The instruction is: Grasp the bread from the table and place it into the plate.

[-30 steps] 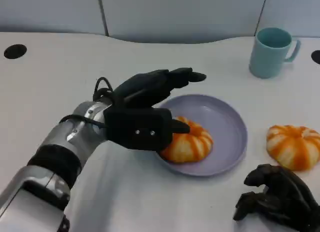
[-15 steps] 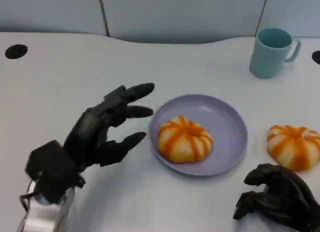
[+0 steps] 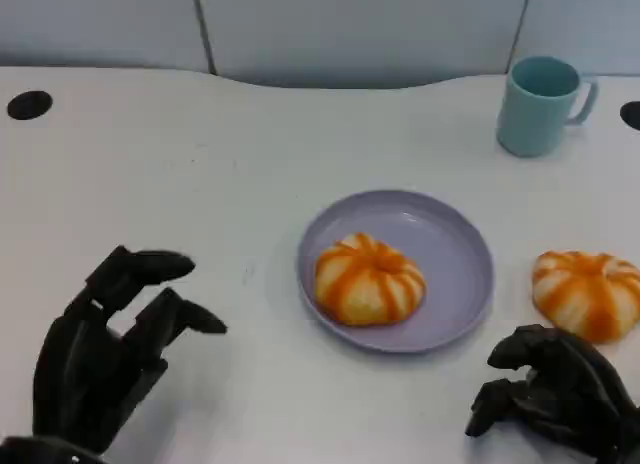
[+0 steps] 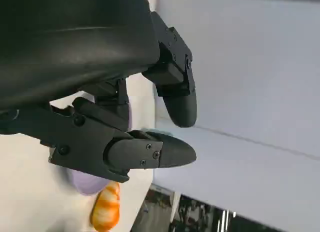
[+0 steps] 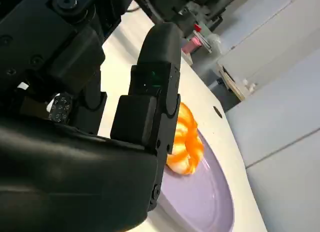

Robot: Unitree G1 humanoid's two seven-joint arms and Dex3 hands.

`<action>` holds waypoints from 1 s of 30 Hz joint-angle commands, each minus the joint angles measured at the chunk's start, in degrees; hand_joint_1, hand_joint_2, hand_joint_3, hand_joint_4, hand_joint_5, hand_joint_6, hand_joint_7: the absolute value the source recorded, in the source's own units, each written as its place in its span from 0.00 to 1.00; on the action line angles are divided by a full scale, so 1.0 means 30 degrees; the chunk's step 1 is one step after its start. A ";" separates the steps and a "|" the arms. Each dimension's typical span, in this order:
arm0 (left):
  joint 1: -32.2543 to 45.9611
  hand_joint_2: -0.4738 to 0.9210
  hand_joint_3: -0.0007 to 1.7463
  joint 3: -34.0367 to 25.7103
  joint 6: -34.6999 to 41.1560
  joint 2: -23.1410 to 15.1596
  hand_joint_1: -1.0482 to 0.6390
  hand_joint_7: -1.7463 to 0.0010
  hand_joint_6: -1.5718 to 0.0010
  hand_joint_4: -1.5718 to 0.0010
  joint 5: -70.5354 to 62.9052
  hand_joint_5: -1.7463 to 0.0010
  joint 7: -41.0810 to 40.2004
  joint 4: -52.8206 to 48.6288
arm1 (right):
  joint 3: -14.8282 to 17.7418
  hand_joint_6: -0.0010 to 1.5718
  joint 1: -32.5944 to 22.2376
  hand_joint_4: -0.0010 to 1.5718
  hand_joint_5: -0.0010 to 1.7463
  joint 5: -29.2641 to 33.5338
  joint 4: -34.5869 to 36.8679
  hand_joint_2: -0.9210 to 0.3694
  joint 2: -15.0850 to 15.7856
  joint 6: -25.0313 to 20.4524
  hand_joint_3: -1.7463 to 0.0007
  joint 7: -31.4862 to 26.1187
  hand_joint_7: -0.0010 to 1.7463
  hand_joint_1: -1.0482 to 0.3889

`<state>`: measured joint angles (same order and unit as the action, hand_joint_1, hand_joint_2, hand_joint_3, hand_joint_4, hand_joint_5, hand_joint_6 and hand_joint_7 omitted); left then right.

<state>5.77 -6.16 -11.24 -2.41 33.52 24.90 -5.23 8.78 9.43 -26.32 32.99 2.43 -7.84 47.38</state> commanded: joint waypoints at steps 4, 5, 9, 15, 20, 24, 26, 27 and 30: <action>0.1556 1.00 0.23 -0.0116 -0.0035 0.0434 0.34 0.00 0.72 0.53 -0.1643 0.00 -0.0470 0.0658 | 0.0105 1.00 -0.0361 1.00 0.23 0.0002 -0.0056 0.43 0.0284 -0.0506 1.00 -0.0205 0.12 0.00; 0.1681 1.00 0.22 -0.0124 0.0070 0.0598 0.34 0.00 0.71 0.53 -0.1518 0.00 -0.0391 0.0577 | 0.0119 1.00 -0.0331 1.00 0.23 0.0001 0.0018 0.43 0.0326 -0.0469 1.00 -0.0107 0.12 0.00; 0.1750 1.00 0.19 -0.0172 -0.0089 0.1090 0.36 0.00 0.70 0.52 -0.1315 0.00 0.0211 -0.0227 | 0.0183 1.00 -0.0297 1.00 0.23 -0.0036 0.0064 0.43 0.0386 -0.0470 1.00 -0.0032 0.12 0.00; 0.1238 1.00 0.19 -0.0328 -0.0047 0.1382 0.35 0.00 0.68 0.51 -0.1350 0.00 0.0594 -0.1257 | 0.0378 1.00 0.0137 1.00 0.23 0.0051 0.1119 0.42 0.0462 0.0218 0.99 0.0349 0.11 0.00; 0.0671 1.00 0.17 -0.0339 -0.0435 0.1692 0.33 0.00 0.67 0.51 -0.1624 0.00 0.0653 -0.2172 | 0.0915 1.00 0.1110 1.00 0.21 -0.0037 0.3057 0.43 0.0749 0.0708 1.00 0.1225 0.09 0.00; 0.0404 1.00 0.18 -0.0457 -0.0556 0.1667 0.33 0.00 0.68 0.52 -0.1612 0.00 0.0941 -0.2708 | 0.1211 1.00 0.1733 1.00 0.21 -0.0073 0.4433 0.43 0.0819 0.1242 1.00 0.2014 0.09 0.00; 0.0375 1.00 0.18 -0.0564 -0.0529 0.1665 0.34 0.00 0.69 0.52 -0.1558 0.00 0.0984 -0.2759 | 0.1360 1.00 0.1976 1.00 0.20 -0.0042 0.5178 0.44 0.0789 0.1572 1.00 0.2287 0.08 0.00; 0.0368 1.00 0.18 -0.0613 -0.0512 0.1676 0.34 0.00 0.69 0.52 -0.1538 0.00 0.1010 -0.2761 | 0.1433 1.00 0.2075 1.00 0.20 -0.0018 0.5480 0.44 0.0774 0.1719 1.00 0.2397 0.08 0.00; 0.0317 1.00 0.19 -0.0803 -0.0488 0.1700 0.35 0.00 0.70 0.52 -0.1438 0.00 0.1133 -0.2808 | 0.1618 1.00 0.2304 1.00 0.19 0.0067 0.6114 0.44 0.0710 0.2025 1.00 0.2548 0.08 0.00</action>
<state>7.04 -7.69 -11.93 3.13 29.42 27.35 -13.05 13.05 16.84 -26.77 48.72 3.85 -1.91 55.50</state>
